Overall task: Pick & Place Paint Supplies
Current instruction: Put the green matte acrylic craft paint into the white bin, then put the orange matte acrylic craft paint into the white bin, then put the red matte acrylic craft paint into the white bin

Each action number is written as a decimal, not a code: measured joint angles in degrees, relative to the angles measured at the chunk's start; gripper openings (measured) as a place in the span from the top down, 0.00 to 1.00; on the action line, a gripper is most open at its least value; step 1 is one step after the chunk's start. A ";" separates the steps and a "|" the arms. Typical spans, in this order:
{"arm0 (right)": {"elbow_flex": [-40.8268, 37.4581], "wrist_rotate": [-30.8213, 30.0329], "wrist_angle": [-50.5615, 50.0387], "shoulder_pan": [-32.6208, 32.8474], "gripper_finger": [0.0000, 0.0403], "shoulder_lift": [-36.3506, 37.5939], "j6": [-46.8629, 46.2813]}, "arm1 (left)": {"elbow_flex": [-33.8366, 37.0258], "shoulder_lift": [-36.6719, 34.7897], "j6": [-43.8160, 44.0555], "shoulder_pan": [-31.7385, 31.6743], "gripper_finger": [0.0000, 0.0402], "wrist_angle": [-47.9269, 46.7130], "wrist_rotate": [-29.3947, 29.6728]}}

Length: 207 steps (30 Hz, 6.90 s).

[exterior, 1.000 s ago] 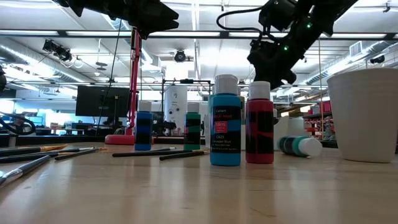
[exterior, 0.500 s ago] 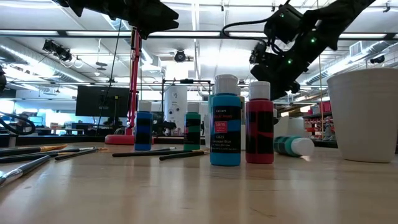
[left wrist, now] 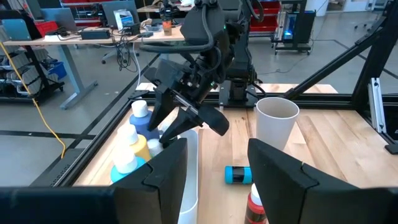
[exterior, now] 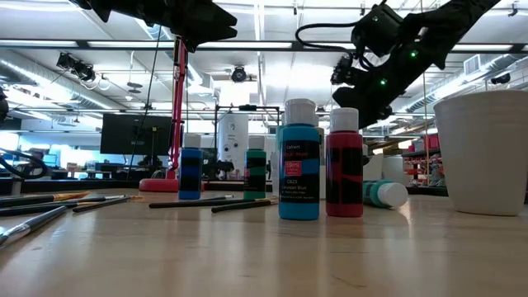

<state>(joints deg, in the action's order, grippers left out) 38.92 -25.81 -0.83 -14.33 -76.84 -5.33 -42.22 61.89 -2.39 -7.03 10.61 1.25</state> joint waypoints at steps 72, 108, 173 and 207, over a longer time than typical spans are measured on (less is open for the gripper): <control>6.36 2.50 -10.25 13.89 0.70 6.31 -2.10 | 0.00 0.02 2.43 -0.02 0.56 -0.32 -0.02; -13.39 2.41 8.85 0.44 0.61 5.45 -7.07 | 0.00 0.02 1.73 -0.01 0.56 0.92 0.04; 0.33 30.67 22.62 28.85 0.52 -8.75 0.07 | 0.00 0.13 3.90 0.02 0.56 0.85 -0.01; 10.05 28.34 -0.59 27.46 0.71 -14.46 5.53 | 0.00 0.13 3.21 0.02 0.56 0.82 -0.03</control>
<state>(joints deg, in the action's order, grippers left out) 48.97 2.54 -1.42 13.13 -91.30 0.21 -42.22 62.02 0.82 -7.01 11.43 1.22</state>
